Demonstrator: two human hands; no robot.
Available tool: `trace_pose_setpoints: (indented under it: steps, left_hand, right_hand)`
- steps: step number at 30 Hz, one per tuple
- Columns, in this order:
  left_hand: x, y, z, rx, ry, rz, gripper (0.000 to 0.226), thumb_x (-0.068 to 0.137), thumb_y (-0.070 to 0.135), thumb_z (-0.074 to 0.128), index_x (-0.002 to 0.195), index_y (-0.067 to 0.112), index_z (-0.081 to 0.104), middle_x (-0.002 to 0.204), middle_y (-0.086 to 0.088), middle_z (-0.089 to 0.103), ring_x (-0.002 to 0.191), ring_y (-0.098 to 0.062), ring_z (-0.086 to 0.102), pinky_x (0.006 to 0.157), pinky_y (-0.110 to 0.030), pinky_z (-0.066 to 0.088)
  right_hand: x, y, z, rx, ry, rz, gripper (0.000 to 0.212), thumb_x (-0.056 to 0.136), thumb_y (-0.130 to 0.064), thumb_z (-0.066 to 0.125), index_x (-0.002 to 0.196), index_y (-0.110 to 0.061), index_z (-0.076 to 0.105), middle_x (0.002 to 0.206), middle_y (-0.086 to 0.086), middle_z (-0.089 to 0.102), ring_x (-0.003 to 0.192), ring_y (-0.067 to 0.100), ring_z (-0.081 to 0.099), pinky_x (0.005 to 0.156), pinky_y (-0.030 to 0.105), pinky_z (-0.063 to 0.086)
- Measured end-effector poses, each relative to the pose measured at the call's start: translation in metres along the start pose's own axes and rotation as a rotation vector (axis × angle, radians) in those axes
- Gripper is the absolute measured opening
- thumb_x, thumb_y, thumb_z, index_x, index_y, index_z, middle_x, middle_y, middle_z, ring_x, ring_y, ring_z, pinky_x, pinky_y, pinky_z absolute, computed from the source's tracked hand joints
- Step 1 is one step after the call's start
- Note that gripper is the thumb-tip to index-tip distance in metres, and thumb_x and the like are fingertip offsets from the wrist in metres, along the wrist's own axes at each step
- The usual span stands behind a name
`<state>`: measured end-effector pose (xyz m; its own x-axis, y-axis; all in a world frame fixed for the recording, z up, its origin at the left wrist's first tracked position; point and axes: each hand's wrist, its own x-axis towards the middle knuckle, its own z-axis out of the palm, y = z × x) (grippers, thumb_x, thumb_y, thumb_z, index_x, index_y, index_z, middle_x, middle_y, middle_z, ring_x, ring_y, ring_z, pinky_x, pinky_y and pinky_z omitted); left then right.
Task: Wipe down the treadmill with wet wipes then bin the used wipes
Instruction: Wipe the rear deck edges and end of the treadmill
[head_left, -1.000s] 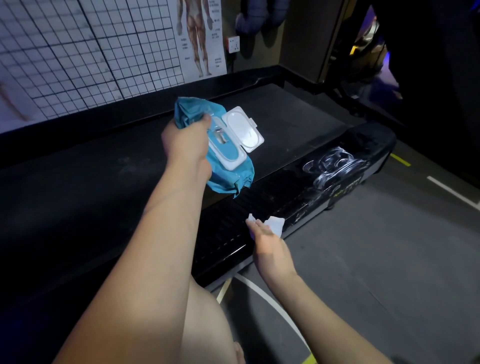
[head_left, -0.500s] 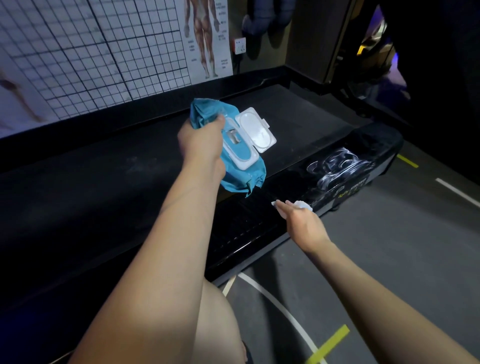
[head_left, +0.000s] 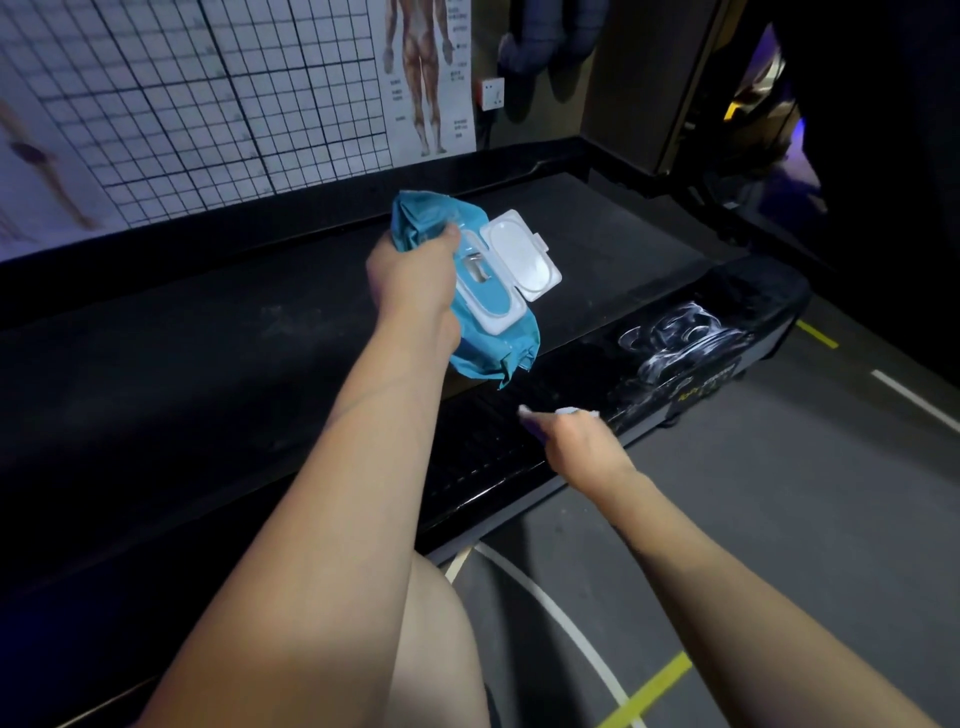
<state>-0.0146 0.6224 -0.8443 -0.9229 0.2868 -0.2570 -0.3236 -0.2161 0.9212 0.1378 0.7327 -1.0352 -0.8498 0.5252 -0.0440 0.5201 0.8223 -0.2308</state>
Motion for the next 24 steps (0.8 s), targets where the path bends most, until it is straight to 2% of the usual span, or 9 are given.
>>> trace_pose_setpoints:
  steps: [1, 4, 8, 11, 14, 16, 18, 21, 24]
  left_hand:
    - [0.000, 0.000, 0.000, 0.000, -0.002, -0.005, 0.017, 0.093, 0.008, 0.078, 0.103, 0.019, 0.071, 0.103, -0.005, 0.078, 0.090, -0.023, 0.077, 0.080, -0.044, 0.066]
    - [0.002, 0.001, -0.002, -0.010, -0.001, -0.010, 0.017, 0.093, 0.009, 0.078, 0.103, 0.020, 0.070, 0.104, -0.005, 0.078, 0.090, -0.023, 0.078, 0.080, -0.045, 0.066]
    - [0.004, 0.002, -0.007, -0.008, 0.005, 0.005, 0.017, 0.092, 0.010, 0.079, 0.096, 0.023, 0.069, 0.104, -0.004, 0.077, 0.094, -0.024, 0.077, 0.086, -0.048, 0.065]
    - [0.007, 0.002, -0.013, 0.004, 0.015, 0.004, 0.018, 0.092, 0.010, 0.079, 0.094, 0.023, 0.067, 0.103, -0.004, 0.077, 0.092, -0.024, 0.077, 0.085, -0.047, 0.065]
    - [0.011, 0.004, -0.019, 0.004, 0.026, 0.010, 0.019, 0.093, 0.009, 0.079, 0.093, 0.023, 0.067, 0.103, -0.004, 0.077, 0.093, -0.023, 0.077, 0.086, -0.046, 0.065]
    - [0.013, 0.004, -0.021, 0.000, 0.031, 0.016, 0.018, 0.092, 0.009, 0.079, 0.094, 0.023, 0.067, 0.104, -0.004, 0.077, 0.094, -0.023, 0.077, 0.087, -0.046, 0.065]
    - [0.014, 0.004, -0.021, 0.002, 0.029, 0.020, 0.018, 0.092, 0.009, 0.079, 0.096, 0.022, 0.068, 0.104, -0.004, 0.077, 0.093, -0.023, 0.077, 0.086, -0.046, 0.065]
    - [0.014, 0.003, -0.019, -0.002, 0.017, 0.010, 0.017, 0.093, 0.010, 0.079, 0.100, 0.022, 0.068, 0.105, -0.004, 0.077, 0.093, -0.023, 0.077, 0.083, -0.043, 0.066]
    - [0.016, 0.001, -0.014, -0.004, 0.008, 0.007, 0.016, 0.093, 0.010, 0.078, 0.096, 0.023, 0.068, 0.103, -0.003, 0.077, 0.093, -0.023, 0.077, 0.079, -0.040, 0.065]
  right_hand:
    - [-0.002, -0.010, 0.001, 0.018, -0.013, -0.022, 0.057, 0.101, -0.011, 0.049, 0.151, -0.039, 0.041, 0.095, 0.008, 0.062, 0.102, 0.031, 0.061, 0.101, 0.044, 0.042]
    - [-0.006, -0.038, 0.008, 0.076, -0.013, -0.094, 0.066, 0.096, -0.005, 0.049, 0.151, -0.041, 0.041, 0.095, 0.005, 0.061, 0.095, 0.028, 0.066, 0.085, 0.036, 0.052]
    - [-0.014, -0.060, 0.023, 0.163, -0.055, -0.189, 0.070, 0.089, 0.002, 0.050, 0.146, -0.038, 0.047, 0.133, -0.002, 0.065, 0.112, 0.026, 0.066, 0.087, 0.036, 0.055]
    - [-0.019, -0.050, 0.025, 0.139, -0.022, -0.173, 0.059, 0.097, -0.006, 0.049, 0.147, -0.037, 0.047, 0.116, -0.001, 0.066, 0.100, 0.020, 0.065, 0.074, 0.024, 0.043]
    - [-0.025, -0.020, 0.018, 0.157, 0.129, -0.123, 0.062, 0.091, -0.002, 0.049, 0.144, -0.033, 0.053, 0.104, -0.009, 0.060, 0.101, 0.014, 0.054, 0.080, 0.022, 0.042]
    - [-0.026, 0.007, 0.015, 0.187, 0.226, -0.058, 0.069, 0.082, 0.006, 0.050, 0.139, -0.031, 0.057, 0.103, -0.011, 0.057, 0.103, 0.017, 0.056, 0.076, 0.027, 0.050]
    - [-0.022, 0.029, 0.010, 0.217, 0.266, 0.047, 0.069, 0.082, 0.008, 0.047, 0.138, -0.031, 0.058, 0.108, -0.010, 0.060, 0.103, 0.023, 0.057, 0.069, 0.031, 0.047]
    - [-0.016, 0.050, 0.002, 0.239, 0.297, 0.241, 0.060, 0.091, 0.004, 0.045, 0.140, -0.028, 0.058, 0.118, 0.005, 0.071, 0.099, 0.036, 0.066, 0.075, 0.035, 0.051]
    - [-0.022, 0.046, 0.006, 0.297, 0.431, 0.170, 0.058, 0.090, 0.009, 0.050, 0.139, -0.019, 0.060, 0.123, -0.003, 0.072, 0.117, 0.024, 0.065, 0.094, 0.020, 0.046]
